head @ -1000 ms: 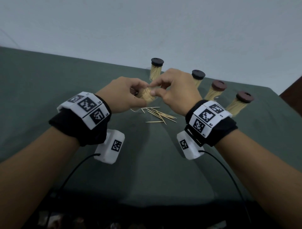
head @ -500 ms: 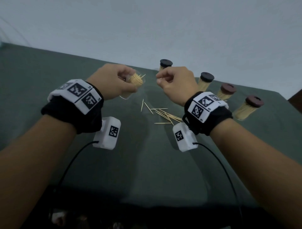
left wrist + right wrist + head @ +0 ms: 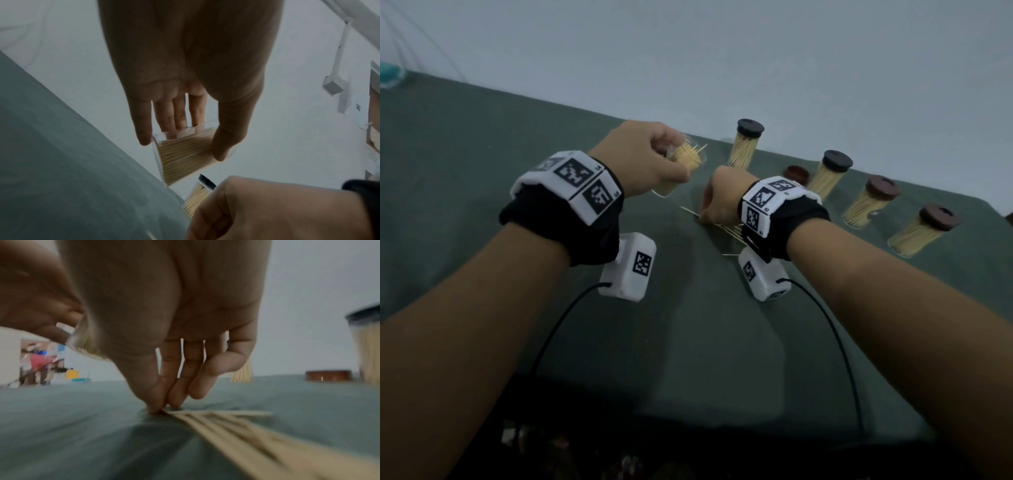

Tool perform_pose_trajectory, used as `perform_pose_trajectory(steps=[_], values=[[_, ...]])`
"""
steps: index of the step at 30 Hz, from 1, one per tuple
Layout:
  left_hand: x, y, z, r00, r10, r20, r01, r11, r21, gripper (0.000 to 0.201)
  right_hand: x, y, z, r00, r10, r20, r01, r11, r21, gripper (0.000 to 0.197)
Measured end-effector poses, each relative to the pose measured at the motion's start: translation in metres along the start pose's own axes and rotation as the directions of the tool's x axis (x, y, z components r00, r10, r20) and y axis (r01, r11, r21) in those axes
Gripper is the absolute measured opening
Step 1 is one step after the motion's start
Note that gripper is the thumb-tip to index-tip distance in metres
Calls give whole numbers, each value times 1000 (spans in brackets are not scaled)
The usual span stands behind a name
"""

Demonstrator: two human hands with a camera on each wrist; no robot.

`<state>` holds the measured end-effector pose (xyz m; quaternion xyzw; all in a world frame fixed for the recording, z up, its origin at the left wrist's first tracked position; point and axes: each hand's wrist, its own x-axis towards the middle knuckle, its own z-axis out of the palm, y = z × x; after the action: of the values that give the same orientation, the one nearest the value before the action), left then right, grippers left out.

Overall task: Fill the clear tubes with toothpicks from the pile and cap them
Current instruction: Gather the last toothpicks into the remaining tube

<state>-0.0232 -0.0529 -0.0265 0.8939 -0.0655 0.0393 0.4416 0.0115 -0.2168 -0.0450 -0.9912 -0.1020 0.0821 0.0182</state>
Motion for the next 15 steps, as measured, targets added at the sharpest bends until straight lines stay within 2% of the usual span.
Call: perform_pose_trajectory(steps=[3,6,9,13,15], values=[[-1,2,1,1000,6,1,-6,1000,11,53,-4,11,-4,998,-45,37,48,994,-103,24],[0,3,1,1000,14,0,-14,1000,23,51,-11,31,-8,997,-57,47,61,994,-95,18],[-1,5,3,1000,22,15,-23,1000,21,53,-22,48,-10,994,-70,79,73,996,-42,8],[-1,6,7,999,28,21,-29,999,26,50,-39,62,-7,992,-99,73,94,993,67,12],[-2,7,9,999,32,31,-33,999,35,50,-49,66,-5,993,-107,52,101,989,104,7]])
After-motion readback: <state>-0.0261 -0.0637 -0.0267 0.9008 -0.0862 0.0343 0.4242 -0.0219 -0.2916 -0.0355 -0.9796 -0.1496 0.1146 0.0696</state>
